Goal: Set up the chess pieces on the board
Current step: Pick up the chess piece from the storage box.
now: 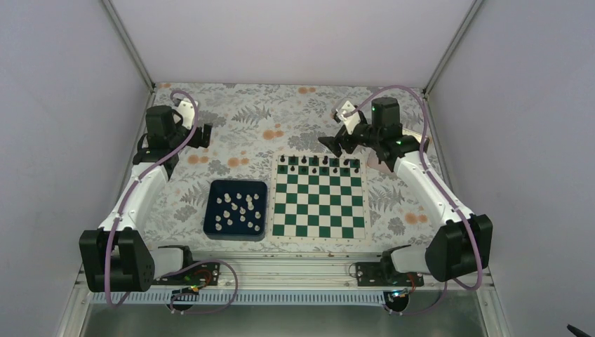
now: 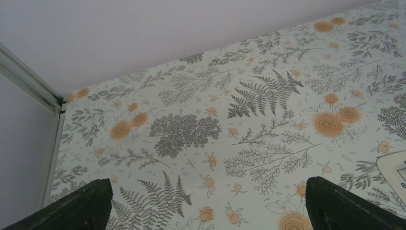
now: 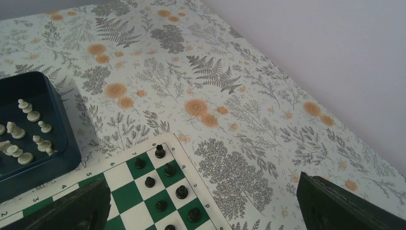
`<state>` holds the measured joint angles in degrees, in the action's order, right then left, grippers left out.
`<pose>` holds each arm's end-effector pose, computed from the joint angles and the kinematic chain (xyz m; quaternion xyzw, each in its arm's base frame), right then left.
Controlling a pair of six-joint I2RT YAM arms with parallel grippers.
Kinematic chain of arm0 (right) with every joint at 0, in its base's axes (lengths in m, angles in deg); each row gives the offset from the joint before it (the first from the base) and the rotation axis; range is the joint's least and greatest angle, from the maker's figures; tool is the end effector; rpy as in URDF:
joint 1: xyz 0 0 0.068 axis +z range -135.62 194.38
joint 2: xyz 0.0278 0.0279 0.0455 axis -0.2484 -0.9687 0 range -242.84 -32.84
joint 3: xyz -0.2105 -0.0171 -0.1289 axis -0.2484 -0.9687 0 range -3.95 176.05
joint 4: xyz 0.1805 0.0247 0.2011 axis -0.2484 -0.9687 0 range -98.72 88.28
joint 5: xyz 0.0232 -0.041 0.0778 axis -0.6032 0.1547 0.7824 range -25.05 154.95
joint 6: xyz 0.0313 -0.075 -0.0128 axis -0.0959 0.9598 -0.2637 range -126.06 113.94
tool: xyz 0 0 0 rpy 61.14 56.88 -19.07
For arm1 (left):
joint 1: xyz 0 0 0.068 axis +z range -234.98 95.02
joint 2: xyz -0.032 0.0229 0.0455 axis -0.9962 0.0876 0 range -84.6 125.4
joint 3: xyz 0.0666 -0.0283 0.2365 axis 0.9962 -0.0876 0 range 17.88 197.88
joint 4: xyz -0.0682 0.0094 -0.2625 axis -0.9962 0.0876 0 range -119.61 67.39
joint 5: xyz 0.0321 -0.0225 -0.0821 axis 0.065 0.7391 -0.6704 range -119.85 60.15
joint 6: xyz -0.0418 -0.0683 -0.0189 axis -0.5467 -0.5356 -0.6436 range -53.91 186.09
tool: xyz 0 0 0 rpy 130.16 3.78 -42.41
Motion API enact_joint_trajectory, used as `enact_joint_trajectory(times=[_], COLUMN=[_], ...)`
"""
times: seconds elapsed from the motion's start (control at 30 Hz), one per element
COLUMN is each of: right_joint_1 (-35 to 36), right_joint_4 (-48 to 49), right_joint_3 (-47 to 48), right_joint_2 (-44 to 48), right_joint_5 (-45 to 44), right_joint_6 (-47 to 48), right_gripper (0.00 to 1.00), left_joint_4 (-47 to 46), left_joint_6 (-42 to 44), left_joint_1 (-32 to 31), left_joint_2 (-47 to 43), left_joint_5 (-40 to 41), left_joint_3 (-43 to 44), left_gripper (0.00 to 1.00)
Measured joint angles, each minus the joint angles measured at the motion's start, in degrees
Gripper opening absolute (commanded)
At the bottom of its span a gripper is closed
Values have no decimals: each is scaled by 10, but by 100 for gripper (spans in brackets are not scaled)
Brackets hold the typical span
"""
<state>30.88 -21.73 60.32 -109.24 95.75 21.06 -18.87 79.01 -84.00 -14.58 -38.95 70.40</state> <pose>0.3169 0.1320 0.2774 -0.4327 0.7357 0.1883 0.4859 0.3283 -0.0058 0.2486 0.1295 0.8467 -0.0057 0.5161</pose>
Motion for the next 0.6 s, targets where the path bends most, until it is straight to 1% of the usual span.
enact_joint_trajectory(times=[0.23,0.33,0.4,0.6], right_joint_1=[7,31,65,229], right_joint_4=[-15,-21,-36,-94], right_joint_3=[0,6,25,161], right_joint_2=[-3,-12,-30,-148], right_joint_5=[-7,-31,-53,-106], right_joint_6=[17,29,37,65], right_gripper=[100,100,98,78], left_joint_4=[10,10,10,9], left_joint_6=[5,9,11,16], left_joint_1=[0,0,0,0], left_joint_2=[-4,-7,-7,-7], left_joint_5=[-6,-12,-18,-23], left_joint_3=[1,2,2,2], left_gripper=[100,100,100,100])
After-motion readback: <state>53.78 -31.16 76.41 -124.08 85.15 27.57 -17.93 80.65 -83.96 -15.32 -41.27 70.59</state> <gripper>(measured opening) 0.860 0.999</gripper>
